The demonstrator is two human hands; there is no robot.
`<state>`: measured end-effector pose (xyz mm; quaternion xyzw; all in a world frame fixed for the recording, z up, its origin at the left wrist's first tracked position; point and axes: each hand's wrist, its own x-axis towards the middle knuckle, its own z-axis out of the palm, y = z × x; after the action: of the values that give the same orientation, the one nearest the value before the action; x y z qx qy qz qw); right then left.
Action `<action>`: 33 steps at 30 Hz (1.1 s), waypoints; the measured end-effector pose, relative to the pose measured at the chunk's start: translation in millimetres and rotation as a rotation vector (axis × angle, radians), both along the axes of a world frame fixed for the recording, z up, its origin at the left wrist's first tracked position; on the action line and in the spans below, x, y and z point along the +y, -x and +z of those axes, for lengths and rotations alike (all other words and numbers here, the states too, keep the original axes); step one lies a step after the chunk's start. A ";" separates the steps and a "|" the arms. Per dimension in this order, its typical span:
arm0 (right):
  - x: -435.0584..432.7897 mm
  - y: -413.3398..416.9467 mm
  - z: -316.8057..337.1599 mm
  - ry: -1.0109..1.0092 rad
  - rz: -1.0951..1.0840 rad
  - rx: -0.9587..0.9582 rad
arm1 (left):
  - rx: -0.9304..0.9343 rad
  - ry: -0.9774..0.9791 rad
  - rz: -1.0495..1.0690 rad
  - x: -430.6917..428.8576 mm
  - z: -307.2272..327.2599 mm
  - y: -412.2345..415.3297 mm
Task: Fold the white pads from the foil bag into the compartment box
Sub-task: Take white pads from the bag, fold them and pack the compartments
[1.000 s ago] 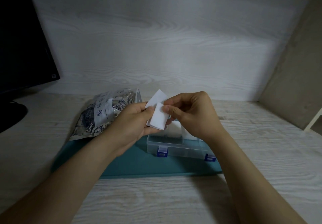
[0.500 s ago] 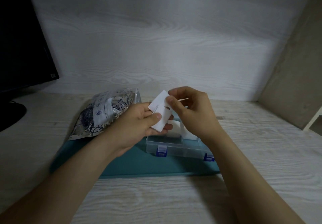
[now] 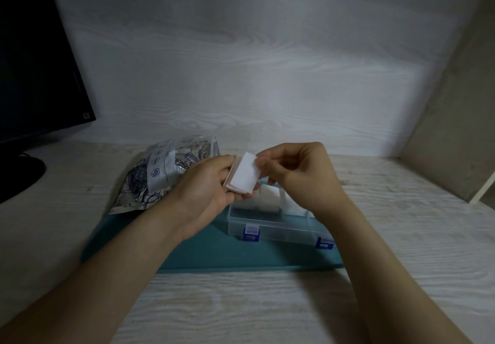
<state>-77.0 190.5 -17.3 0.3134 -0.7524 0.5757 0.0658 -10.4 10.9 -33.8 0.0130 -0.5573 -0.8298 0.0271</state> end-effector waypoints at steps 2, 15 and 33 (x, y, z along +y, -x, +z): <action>-1.5 2.1 -3.1 -0.046 -0.005 0.044 | 0.007 0.001 0.008 0.2 -0.8 0.7; -18.3 -13.7 -13.3 -0.386 -0.093 0.594 | 0.061 0.103 0.038 4.1 -5.5 -0.7; -13.7 -9.8 -6.5 -0.074 -0.088 0.143 | 0.176 0.220 0.135 9.1 -9.5 0.1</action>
<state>-67.2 176.9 -23.8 0.3225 -0.7795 0.5202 0.1331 -10.5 20.1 -43.2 -0.0253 -0.6381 -0.7580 0.1327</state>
